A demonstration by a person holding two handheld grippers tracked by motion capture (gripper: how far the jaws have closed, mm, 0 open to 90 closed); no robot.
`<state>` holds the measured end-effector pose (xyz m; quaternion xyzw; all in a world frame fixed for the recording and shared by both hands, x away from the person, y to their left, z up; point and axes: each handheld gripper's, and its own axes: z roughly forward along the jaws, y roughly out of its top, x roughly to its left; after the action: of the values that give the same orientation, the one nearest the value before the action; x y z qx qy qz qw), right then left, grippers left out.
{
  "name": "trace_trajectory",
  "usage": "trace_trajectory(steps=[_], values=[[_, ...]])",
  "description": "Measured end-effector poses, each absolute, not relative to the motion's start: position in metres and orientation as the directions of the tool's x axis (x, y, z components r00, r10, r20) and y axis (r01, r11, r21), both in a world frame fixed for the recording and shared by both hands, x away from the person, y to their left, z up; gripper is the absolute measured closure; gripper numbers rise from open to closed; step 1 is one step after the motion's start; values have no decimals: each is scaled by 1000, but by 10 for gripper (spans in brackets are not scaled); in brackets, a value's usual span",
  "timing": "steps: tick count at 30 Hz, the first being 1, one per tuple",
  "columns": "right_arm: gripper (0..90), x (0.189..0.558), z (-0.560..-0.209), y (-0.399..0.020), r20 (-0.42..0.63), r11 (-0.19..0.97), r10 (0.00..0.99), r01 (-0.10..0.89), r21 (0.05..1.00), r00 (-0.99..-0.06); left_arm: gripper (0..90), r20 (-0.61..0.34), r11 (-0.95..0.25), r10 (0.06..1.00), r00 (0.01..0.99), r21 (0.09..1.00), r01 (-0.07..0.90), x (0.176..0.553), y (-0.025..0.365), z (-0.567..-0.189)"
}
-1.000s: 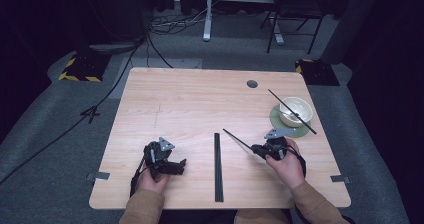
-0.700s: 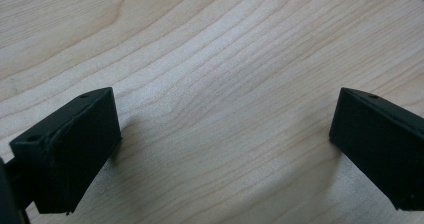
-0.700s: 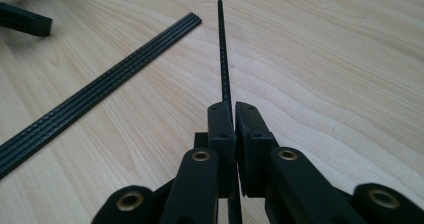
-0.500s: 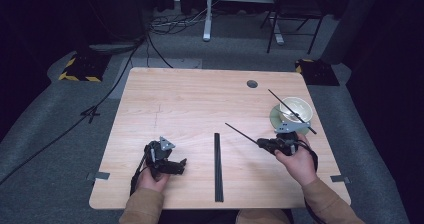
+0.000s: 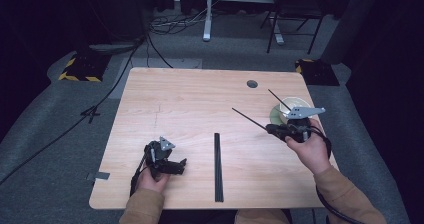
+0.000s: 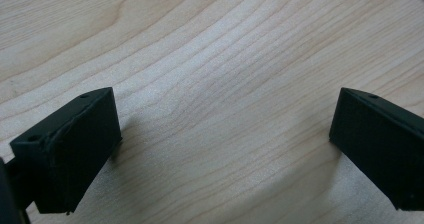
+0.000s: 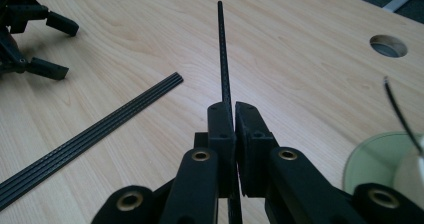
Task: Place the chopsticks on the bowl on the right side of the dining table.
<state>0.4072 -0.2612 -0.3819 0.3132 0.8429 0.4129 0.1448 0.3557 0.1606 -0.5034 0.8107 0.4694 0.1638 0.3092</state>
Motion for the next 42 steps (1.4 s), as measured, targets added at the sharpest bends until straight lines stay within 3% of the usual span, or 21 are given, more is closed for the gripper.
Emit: trace_trajectory(steps=[17, 42], values=[[862, 441, -355, -298, -17, 426, 704, 402, 810, -710, 4, -25, -364, 866, 499, 652, 665, 355, 160, -503], [861, 492, -366, -375, -13, 340, 812, 455, 823, -584, 4, -25, -363, 867, 498, 651, 666, 354, 160, -503]])
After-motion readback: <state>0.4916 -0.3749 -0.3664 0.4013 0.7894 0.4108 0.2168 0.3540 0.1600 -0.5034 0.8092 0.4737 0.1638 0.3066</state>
